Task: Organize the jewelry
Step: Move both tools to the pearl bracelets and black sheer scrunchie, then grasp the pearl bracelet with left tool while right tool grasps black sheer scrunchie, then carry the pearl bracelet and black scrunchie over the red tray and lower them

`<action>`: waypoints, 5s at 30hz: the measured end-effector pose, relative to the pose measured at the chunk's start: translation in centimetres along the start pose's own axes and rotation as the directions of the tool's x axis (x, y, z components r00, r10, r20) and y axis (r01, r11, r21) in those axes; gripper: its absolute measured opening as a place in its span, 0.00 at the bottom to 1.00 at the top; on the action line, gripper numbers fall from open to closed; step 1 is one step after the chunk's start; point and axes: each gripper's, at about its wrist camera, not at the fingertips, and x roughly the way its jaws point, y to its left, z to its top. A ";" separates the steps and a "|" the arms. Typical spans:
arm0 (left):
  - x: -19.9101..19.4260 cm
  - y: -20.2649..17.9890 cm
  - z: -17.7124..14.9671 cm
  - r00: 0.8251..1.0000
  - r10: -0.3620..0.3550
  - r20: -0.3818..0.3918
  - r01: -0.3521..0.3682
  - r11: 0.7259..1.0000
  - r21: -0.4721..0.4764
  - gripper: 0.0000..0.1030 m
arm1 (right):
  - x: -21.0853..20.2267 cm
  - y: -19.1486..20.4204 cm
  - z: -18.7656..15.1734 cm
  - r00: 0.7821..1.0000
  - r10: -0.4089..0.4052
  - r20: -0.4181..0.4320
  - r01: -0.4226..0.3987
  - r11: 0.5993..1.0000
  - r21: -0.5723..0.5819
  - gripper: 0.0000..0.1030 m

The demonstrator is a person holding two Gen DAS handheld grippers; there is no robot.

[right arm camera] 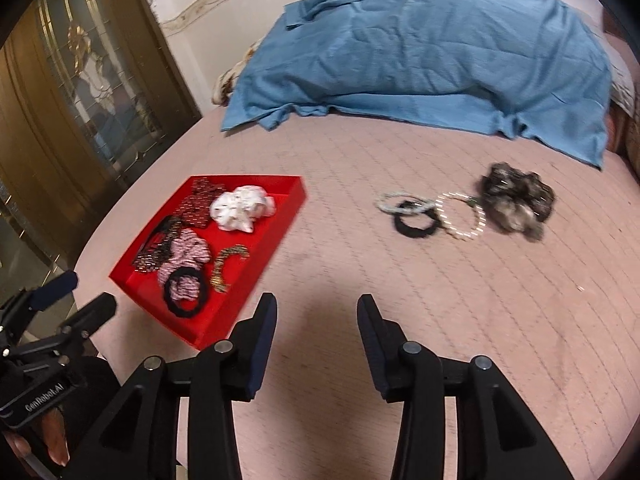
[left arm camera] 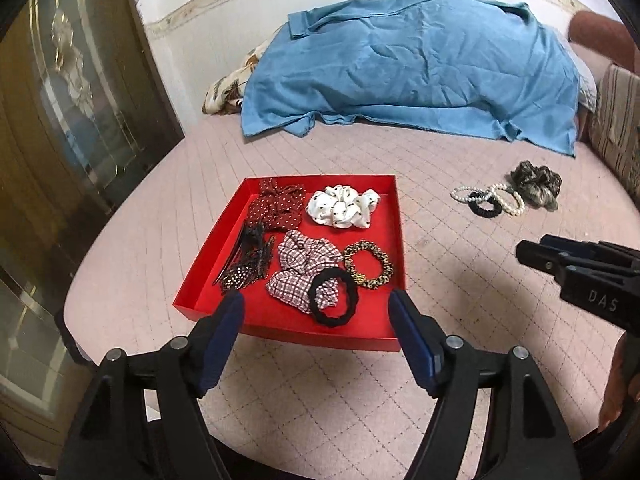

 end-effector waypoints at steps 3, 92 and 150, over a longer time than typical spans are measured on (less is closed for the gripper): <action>-0.2 -1.3 0.2 1.000 0.010 0.000 -0.010 0.999 0.032 0.71 | -0.6 -1.9 -0.3 1.000 -0.019 0.006 0.018 1.000 0.021 0.44; 8.0 -19.4 8.8 0.820 -0.547 -0.168 0.563 0.824 0.068 0.09 | -1.2 -17.5 6.2 0.973 -0.022 0.228 -0.020 0.983 0.182 0.13; 0.8 4.2 2.6 0.991 -0.120 0.054 0.123 0.990 -0.064 0.09 | -3.5 8.7 2.0 0.991 0.090 0.102 -0.072 0.983 -0.167 0.13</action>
